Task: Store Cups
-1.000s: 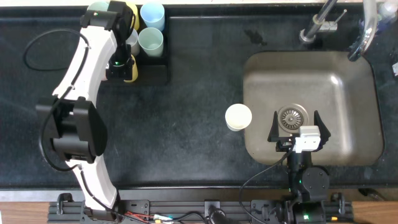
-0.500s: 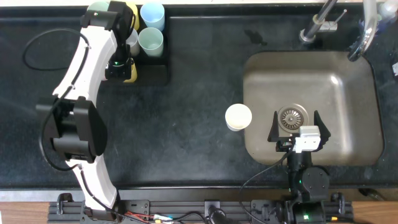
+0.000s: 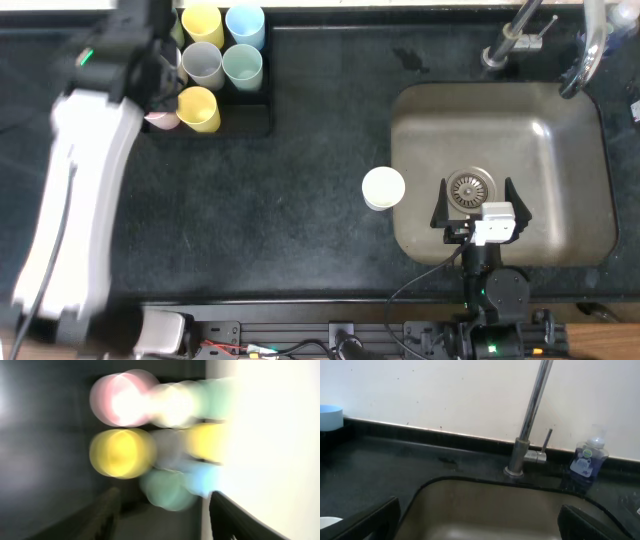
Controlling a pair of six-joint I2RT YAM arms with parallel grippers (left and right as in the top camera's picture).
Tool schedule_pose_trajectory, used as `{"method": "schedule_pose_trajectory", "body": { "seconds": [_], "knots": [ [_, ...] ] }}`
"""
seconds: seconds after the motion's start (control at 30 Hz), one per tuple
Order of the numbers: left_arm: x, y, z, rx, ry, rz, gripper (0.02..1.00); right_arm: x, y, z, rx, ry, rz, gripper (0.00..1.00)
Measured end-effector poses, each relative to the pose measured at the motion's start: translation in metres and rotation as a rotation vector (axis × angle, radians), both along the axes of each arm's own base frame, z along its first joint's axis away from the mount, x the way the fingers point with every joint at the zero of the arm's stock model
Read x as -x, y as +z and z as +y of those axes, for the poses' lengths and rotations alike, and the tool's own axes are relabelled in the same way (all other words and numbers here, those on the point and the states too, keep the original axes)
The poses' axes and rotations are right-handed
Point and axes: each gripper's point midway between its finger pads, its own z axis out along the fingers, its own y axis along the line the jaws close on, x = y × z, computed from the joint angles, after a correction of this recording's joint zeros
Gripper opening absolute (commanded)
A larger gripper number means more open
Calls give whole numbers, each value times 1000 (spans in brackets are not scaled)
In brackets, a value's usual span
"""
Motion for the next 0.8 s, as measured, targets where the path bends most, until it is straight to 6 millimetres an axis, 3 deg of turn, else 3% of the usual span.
{"method": "schedule_pose_trajectory", "body": {
  "seconds": [0.1, 0.17, 0.27, 0.33, 0.4, 0.63, 0.8],
  "knots": [
    [-1, 101, -1, -131, -134, -404, 709, 0, 0, 0, 0, 0, -1, 998],
    [15, 166, 3, -283, -219, -670, 774, 0, 0, 0, 0, 0, 0, 996],
    [59, 214, 11, -572, -324, -917, 873, 0, 0, 0, 0, 0, 0, 996],
    [90, 210, 12, -767, -396, -973, 906, 0, 0, 0, 0, 0, 0, 996],
    [112, 191, 7, -914, -471, -979, 910, 0, 0, 0, 0, 0, -1, 996],
    [160, 82, -19, -1272, -750, -896, 1000, 0, 0, 0, 0, 0, 0, 996],
    [182, 23, -22, -1366, -793, -881, 1000, 0, 0, 0, 0, 0, 0, 998]
  ]
}}
